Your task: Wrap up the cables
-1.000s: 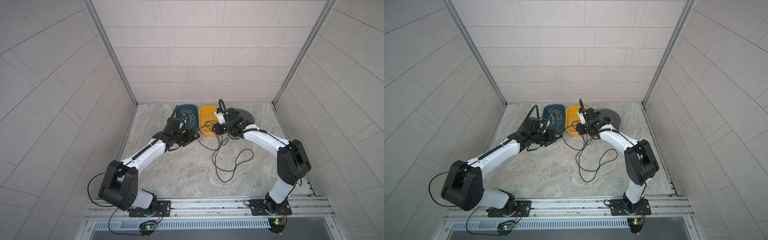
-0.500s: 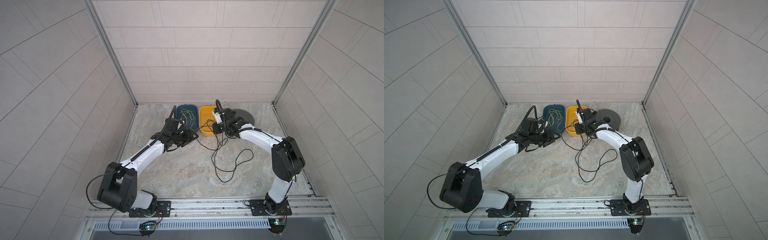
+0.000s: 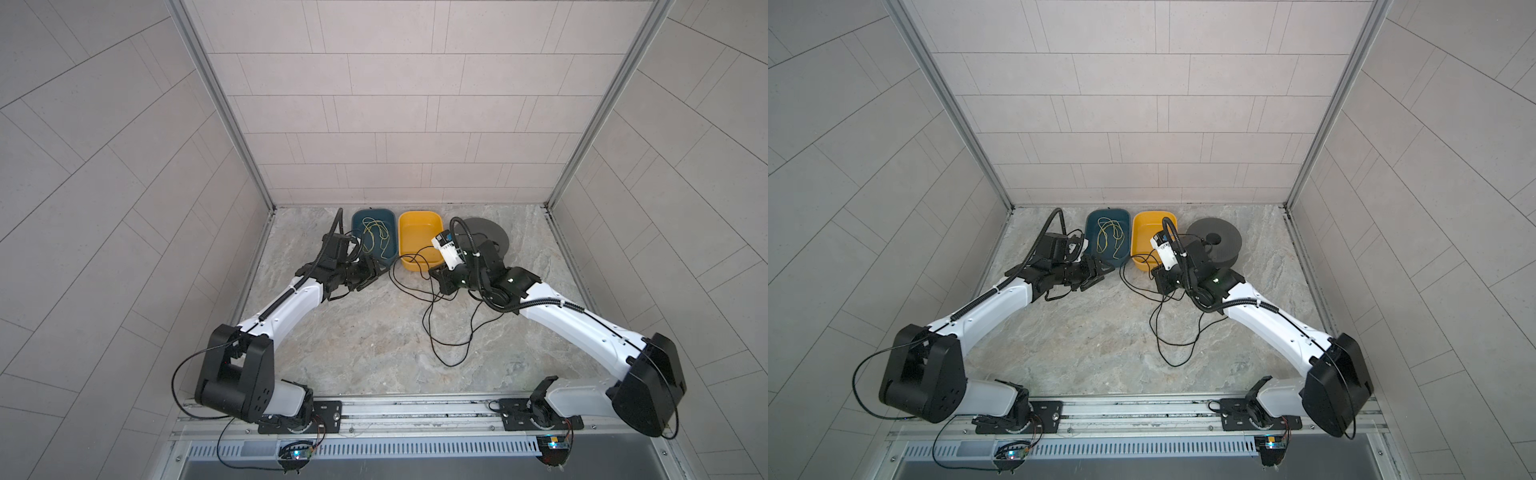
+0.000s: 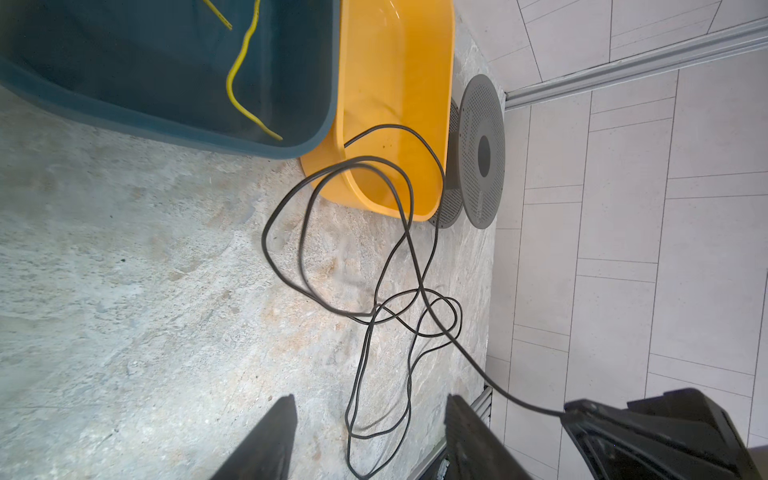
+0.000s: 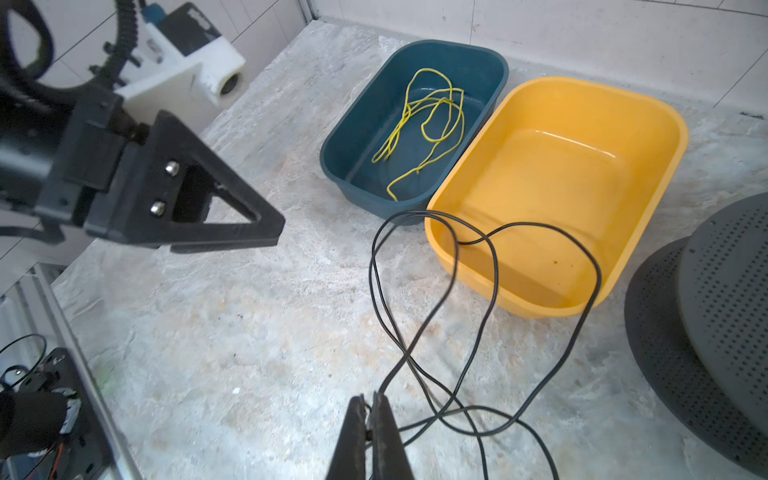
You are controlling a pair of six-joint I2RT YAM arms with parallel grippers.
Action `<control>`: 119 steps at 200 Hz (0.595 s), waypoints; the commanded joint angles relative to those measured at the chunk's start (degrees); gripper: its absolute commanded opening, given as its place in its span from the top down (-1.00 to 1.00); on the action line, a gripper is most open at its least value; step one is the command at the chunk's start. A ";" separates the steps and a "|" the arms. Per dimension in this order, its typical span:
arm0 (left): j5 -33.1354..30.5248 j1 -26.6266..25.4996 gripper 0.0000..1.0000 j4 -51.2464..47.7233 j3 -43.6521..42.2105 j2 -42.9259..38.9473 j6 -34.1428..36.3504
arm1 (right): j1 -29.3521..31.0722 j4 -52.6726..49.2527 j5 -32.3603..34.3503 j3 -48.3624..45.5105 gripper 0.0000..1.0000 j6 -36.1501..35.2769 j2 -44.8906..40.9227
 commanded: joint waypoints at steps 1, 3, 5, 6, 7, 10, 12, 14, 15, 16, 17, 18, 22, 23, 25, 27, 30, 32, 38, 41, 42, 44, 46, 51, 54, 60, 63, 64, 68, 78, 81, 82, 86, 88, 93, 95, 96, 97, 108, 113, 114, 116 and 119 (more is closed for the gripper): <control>1.13 0.08 -0.26 0.74 1.96 -1.22 -0.02 | 0.37 -3.76 -2.80 -2.88 1.00 -0.23 -4.62; 1.15 0.08 -0.26 0.79 1.99 -1.22 -0.09 | 0.42 -3.87 -3.21 -3.20 1.00 -0.18 -5.18; 1.11 0.08 -0.26 0.85 1.97 -1.18 -0.11 | 0.38 -3.94 -3.47 -3.48 1.00 -0.10 -5.58; 1.09 0.08 -0.26 0.83 1.97 -1.22 -0.11 | 0.38 -4.00 -3.76 -3.60 1.00 -0.07 -5.81; 1.08 0.08 -0.26 0.86 1.97 -1.19 -0.12 | 0.37 -4.03 -3.95 -3.75 1.00 -0.02 -6.06; 1.11 0.10 -0.26 0.89 1.99 -1.19 -0.19 | 0.38 -4.12 -4.64 -4.18 1.00 0.06 -6.68; 1.08 0.08 -0.26 0.87 2.04 -1.21 -0.20 | 0.40 -4.20 -5.12 -4.36 1.00 0.07 -7.10; 1.09 0.08 -0.26 0.91 2.05 -1.18 -0.20 | 0.38 -4.23 -5.70 -4.63 1.00 0.05 -7.49; 1.08 0.08 -0.26 0.86 2.05 -1.17 -0.20 | 0.37 -4.23 -5.98 -4.74 1.00 0.04 -7.69; 1.12 0.08 -0.26 0.88 2.09 -1.17 -0.20 | 0.37 -4.23 -6.33 -4.85 1.00 0.04 -7.87; 1.14 0.08 -0.26 0.89 2.07 -1.17 -0.21 | 0.42 -4.23 -6.64 -4.94 1.00 0.09 -8.05; 1.15 0.08 -0.27 0.89 2.11 -1.21 -0.21 | 0.39 -4.23 -6.93 -5.12 1.00 0.11 -8.32; 1.20 0.08 -0.26 0.90 2.19 -1.24 -0.29 | 0.38 -4.08 -8.25 -5.61 1.00 0.24 -9.11; 1.22 0.08 -0.26 0.81 2.21 -1.25 -0.33 | 0.38 -4.07 -8.61 -5.76 1.00 0.23 -9.29; 1.33 0.10 -0.26 0.81 2.22 -1.21 -0.44 | 0.37 -3.99 -9.15 -5.99 1.00 0.24 -9.64; 1.40 0.13 -0.26 0.77 2.31 -1.22 -0.50 | 0.39 -3.95 -9.74 -6.22 1.00 0.22 -9.97; 1.70 0.12 -0.26 0.73 2.38 -1.30 -0.70 | 0.45 -3.81 -10.42 -6.52 1.00 0.32 -10.50; 1.86 0.09 -0.26 0.72 2.46 -1.37 -0.79 | 0.46 -3.75 -11.00 -6.73 1.00 0.40 -10.76; 2.32 0.10 -0.26 0.78 2.78 -1.45 -1.11 | 0.46 -3.48 -12.68 -7.25 1.00 0.56 -11.55; 2.64 0.08 -0.26 0.83 2.90 -1.68 -1.31 | 0.48 -3.33 -13.52 -7.42 1.00 0.59 -11.85; 2.73 0.08 -0.26 0.82 3.00 -1.73 -1.37 | 0.47 -3.30 -13.71 -7.50 1.00 0.58 -11.97; 2.98 0.08 -0.26 0.88 3.15 -1.83 -1.53 | 0.51 -3.23 -14.20 -7.63 1.00 0.64 -12.18; 3.11 0.03 -0.26 0.89 3.25 -1.99 -1.66 | 0.47 -3.10 -14.54 -7.71 1.00 0.70 -12.32; 3.52 0.07 -0.26 0.80 3.56 -2.42 -2.05 | 0.46 -2.81 -15.16 -7.96 1.00 0.91 -12.73; 3.79 0.08 -0.26 0.72 3.62 -2.71 -2.29 | 0.46 -2.60 -15.50 -8.13 1.00 0.98 -12.89; 4.63 0.07 -0.26 0.66 3.94 -3.40 -2.82 | 0.51 -2.29 -15.90 -8.21 1.00 1.13 -13.21; 5.23 0.08 -0.26 0.64 4.02 -3.82 -3.07 | 0.47 -2.14 -15.97 -8.21 1.00 1.19 -13.28; 5.39 0.03 -0.26 0.64 4.00 -3.94 -3.13 | 0.46 -2.09 -16.03 -8.21 1.00 1.19 -13.31; 6.21 0.05 -0.26 0.71 4.12 -4.47 -3.50 | 0.46 -1.98 -16.15 -8.11 1.00 1.27 -13.28; 8.26 0.08 -0.26 0.60 4.31 -5.81 -4.44 | 0.46 -1.73 -16.19 -7.42 1.00 1.40 -13.26; 8.76 0.08 -0.26 0.37 4.31 -6.25 -4.71 | 0.46 -1.62 -16.13 -7.21 1.00 1.52 -13.18; 9.00 0.08 -0.26 0.24 4.37 -6.39 -4.74 | 0.50 -1.57 -16.02 -7.09 1.00 1.57 -13.17; 9.43 0.06 -0.26 -0.34 4.49 -7.05 -4.98 | 0.51 -1.45 -15.69 -6.67 1.00 1.95 -12.99; 9.66 0.07 -0.27 -0.64 4.46 -7.49 -5.07 | 0.58 -1.36 -15.51 -6.45 1.00 2.12 -12.88; 10.20 0.08 -0.27 -1.08 4.41 -8.51 -5.55 | 0.55 -1.25 -14.87 -5.94 1.00 2.45 -12.46; 10.38 0.08 -0.27 -1.05 4.29 -8.87 -5.78 | 0.55 -1.25 -14.73 -5.63 1.00 2.66 -12.26; 10.47 0.03 -0.27 -1.04 4.22 -9.15 -5.98 | 0.55 -1.20 -14.66 -5.51 1.00 2.67 -12.09; 10.56 0.05 -0.27 -1.04 4.19 -9.33 -6.13 | 0.55 -1.18 -14.54 -5.41 1.00 2.76 -12.01; 10.62 -0.01 -0.27 -0.63 3.16 -11.99 -8.57 | 0.57 -0.79 -14.25 -3.73 1.00 3.44 -10.57; 10.24 -0.01 -0.28 -0.06 2.39 -13.07 -10.10 | 0.63 -0.25 -13.96 -3.11 1.00 3.82 -9.94; 10.18 -0.01 -0.28 0.07 2.22 -13.36 -10.43 | 0.68 -0.13 -13.79 -3.02 1.00 3.95 -9.84; 10.11 -0.01 -0.28 0.71 1.85 -13.84 -11.31 | 0.71 0.15 -13.63 -2.79 1.00 4.20 -9.60; 10.10 -0.01 -0.28 1.81 1.17 -14.44 -12.34 | 0.79 0.61 -13.05 -2.49 1.00 4.52 -9.32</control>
